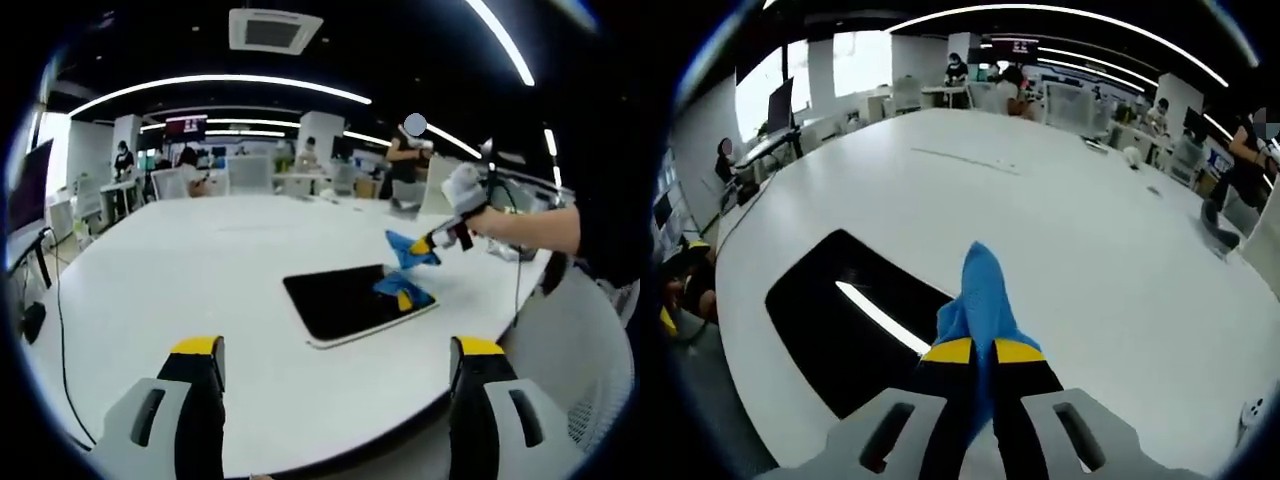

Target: Wipe the mirror surface with the cleaning cloth until all visible marks leave the cleaned area.

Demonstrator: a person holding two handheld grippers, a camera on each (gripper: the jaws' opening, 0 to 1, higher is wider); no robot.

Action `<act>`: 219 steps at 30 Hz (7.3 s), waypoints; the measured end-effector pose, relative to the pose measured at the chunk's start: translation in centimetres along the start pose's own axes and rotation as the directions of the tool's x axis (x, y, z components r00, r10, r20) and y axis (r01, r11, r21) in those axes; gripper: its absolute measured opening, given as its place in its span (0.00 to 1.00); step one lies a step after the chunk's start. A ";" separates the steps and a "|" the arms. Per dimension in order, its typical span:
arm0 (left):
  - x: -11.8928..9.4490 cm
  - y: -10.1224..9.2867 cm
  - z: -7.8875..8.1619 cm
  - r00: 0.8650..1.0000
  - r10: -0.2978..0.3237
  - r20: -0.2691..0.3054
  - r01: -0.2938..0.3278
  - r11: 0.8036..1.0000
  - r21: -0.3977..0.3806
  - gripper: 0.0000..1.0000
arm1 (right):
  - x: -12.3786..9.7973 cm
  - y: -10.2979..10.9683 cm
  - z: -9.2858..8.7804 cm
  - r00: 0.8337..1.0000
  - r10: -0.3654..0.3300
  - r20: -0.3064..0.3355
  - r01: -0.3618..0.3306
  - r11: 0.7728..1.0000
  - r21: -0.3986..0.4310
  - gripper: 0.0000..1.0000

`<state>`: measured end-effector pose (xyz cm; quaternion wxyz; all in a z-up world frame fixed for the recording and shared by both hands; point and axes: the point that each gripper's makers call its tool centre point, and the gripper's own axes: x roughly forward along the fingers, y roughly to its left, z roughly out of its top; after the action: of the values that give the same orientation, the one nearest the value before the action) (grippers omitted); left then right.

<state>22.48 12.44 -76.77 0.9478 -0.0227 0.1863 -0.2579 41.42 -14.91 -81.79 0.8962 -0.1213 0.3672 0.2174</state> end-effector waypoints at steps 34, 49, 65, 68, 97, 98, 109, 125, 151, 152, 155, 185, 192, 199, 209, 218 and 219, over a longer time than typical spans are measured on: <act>0.1 -0.1 -0.1 1.000 -0.017 0.006 0.017 0.999 -0.044 0.99 | 4.6 2.9 -0.3 0.997 0.035 -0.068 -0.035 0.999 0.005 0.01; 0.1 -0.1 0.0 1.000 -0.023 0.018 0.023 0.999 -0.047 0.99 | 6.0 5.5 1.2 0.997 0.047 -0.062 -0.046 0.999 0.012 0.01; 0.0 0.0 -0.1 1.000 -0.015 0.011 0.015 0.999 -0.048 0.99 | 7.8 11.2 3.6 0.995 0.094 -0.043 -0.096 0.994 -0.042 0.01; 0.1 0.0 -0.1 1.000 -0.015 0.011 0.016 0.999 -0.050 0.99 | 8.1 11.7 3.9 0.994 0.099 -0.046 -0.102 0.994 -0.048 0.01; 0.1 -0.2 -0.1 0.999 -0.032 0.012 0.032 0.998 -0.056 0.99 | 10.3 19.1 6.8 0.977 0.213 -0.026 -0.215 0.967 -0.137 0.01; 0.1 -0.2 -0.1 0.999 -0.032 0.012 0.032 0.998 -0.056 0.99 | 10.3 19.0 6.8 0.976 0.214 -0.027 -0.216 0.967 -0.137 0.01; 0.1 -0.2 -0.2 0.999 -0.034 0.004 0.034 0.998 -0.056 0.99 | 10.3 19.3 6.7 0.974 0.224 -0.034 -0.227 0.962 -0.154 0.01; 0.1 -0.2 -0.1 0.999 -0.034 0.008 0.035 0.998 -0.060 0.99 | 9.1 20.6 5.5 0.966 0.255 -0.034 -0.257 0.952 -0.165 0.00; 0.1 -0.3 -0.3 0.999 -0.036 0.004 0.036 0.997 -0.066 0.99 | 7.7 21.6 4.2 0.962 0.271 -0.045 -0.274 0.945 -0.180 0.00; 0.1 -0.3 -0.3 0.999 -0.035 0.005 0.035 0.997 -0.068 0.99 | 7.7 21.6 4.2 0.961 0.271 -0.046 -0.275 0.944 -0.183 0.00; 0.1 -0.2 -0.2 0.999 -0.034 0.006 0.034 0.997 -0.069 0.99 | 7.7 21.6 4.2 0.960 0.276 -0.045 -0.279 0.941 -0.191 0.00; -0.1 -0.3 -0.4 0.999 -0.033 0.004 0.033 0.997 -0.071 0.99 | 7.0 19.1 3.2 0.961 0.275 -0.036 -0.276 0.932 -0.236 0.00; -0.1 -0.3 -0.4 0.999 -0.037 0.005 0.037 0.997 -0.071 0.99 | 6.2 18.5 2.7 0.965 0.259 -0.032 -0.259 0.938 -0.230 0.00; -0.1 -0.3 -0.3 0.999 -0.035 0.007 0.035 0.997 -0.071 0.99 | 6.0 18.0 2.4 0.965 0.259 -0.035 -0.260 0.939 -0.226 0.00; 0.0 -0.2 -0.3 0.999 -0.030 0.009 0.031 0.997 -0.071 0.99 | 5.6 17.8 2.1 0.965 0.261 -0.030 -0.261 0.940 -0.218 0.00; -0.1 -0.1 -0.3 1.000 -0.026 0.009 0.027 0.997 -0.072 0.99 | 5.4 16.5 1.7 0.966 0.258 -0.024 -0.257 0.945 -0.200 0.00; -0.1 -0.1 -0.3 1.000 -0.026 0.009 0.027 0.997 -0.072 0.99 | 5.4 16.4 1.6 0.966 0.257 -0.023 -0.257 0.946 -0.198 0.00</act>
<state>22.27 12.35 -77.00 0.9436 -0.0604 0.1912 -0.2635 38.00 1.67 -85.41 0.8441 -0.1614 0.3548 0.3682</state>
